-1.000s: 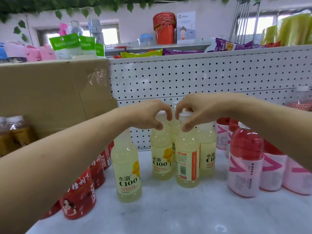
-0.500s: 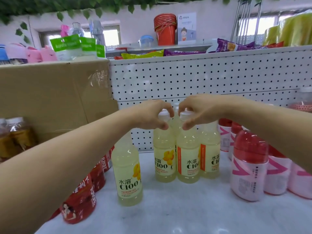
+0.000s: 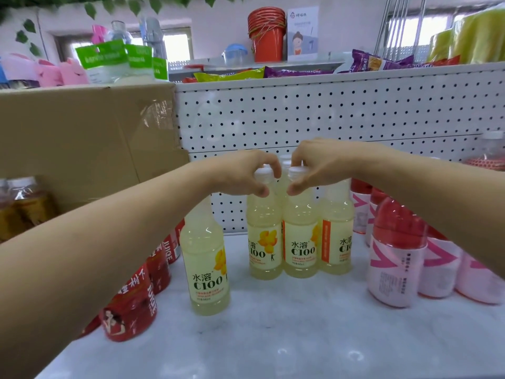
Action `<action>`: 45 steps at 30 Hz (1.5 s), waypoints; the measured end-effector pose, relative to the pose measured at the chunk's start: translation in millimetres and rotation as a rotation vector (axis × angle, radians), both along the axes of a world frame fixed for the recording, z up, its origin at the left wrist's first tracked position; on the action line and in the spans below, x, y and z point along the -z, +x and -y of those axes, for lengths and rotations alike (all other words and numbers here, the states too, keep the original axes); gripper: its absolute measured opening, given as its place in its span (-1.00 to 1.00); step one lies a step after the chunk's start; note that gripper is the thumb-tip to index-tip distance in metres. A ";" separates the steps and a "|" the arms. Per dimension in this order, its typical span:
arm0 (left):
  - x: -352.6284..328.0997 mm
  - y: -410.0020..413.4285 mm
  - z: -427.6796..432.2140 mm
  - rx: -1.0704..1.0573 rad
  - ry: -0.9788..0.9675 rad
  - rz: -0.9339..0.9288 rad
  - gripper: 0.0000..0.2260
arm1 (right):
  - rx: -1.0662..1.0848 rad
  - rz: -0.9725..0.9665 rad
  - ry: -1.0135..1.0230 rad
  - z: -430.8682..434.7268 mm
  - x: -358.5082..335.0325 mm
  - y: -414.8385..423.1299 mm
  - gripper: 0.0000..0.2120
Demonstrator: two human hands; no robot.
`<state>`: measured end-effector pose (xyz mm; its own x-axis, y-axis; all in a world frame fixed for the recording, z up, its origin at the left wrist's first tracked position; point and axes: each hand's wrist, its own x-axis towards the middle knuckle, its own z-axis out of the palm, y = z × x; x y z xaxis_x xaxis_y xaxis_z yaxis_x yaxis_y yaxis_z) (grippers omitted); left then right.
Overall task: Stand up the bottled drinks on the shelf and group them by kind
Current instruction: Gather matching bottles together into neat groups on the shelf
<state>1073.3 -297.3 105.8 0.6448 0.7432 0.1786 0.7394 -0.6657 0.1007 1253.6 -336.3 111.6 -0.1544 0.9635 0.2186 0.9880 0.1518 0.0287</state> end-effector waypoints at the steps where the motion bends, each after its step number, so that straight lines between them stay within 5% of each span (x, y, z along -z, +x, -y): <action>1: 0.1 0.2 0.3 -0.014 0.011 -0.015 -0.61 | -0.001 -0.008 -0.001 1.0 -0.9 0.7 -0.45; 6: -6.1 -22.0 14.2 -0.103 0.028 0.096 -0.43 | 0.111 -0.025 -0.162 14.7 -17.0 25.4 -0.26; 11: -0.1 -54.5 30.2 -0.193 -0.138 0.306 -0.55 | 0.125 -0.079 -0.217 15.6 -17.2 41.1 -0.59; 20: 60.9 -81.2 46.8 -0.105 -0.355 1.023 -0.66 | 0.023 -0.033 -0.129 38.0 -14.7 39.4 -0.77; 32: 63.6 -20.9 61.2 0.035 -0.431 1.070 -0.71 | -0.079 -0.179 0.037 63.9 7.8 12.1 -0.70; 35: 76.0 -17.4 66.0 -0.011 -0.319 1.112 -0.69 | -0.027 -0.392 0.244 68.8 39.6 10.8 -0.68; 38: 108.2 -17.1 77.5 -0.055 -0.257 1.132 -0.60 | -0.059 -0.795 0.330 83.6 93.2 5.1 -0.38; 42: 155.3 -23.8 88.6 -0.153 -0.309 1.028 -0.24 | -0.066 -1.060 0.170 92.6 151.3 4.6 -0.22; 45: 173.9 -28.5 84.0 -0.243 -0.296 0.849 -0.22 | 0.042 -1.121 0.019 89.6 176.8 5.7 -0.33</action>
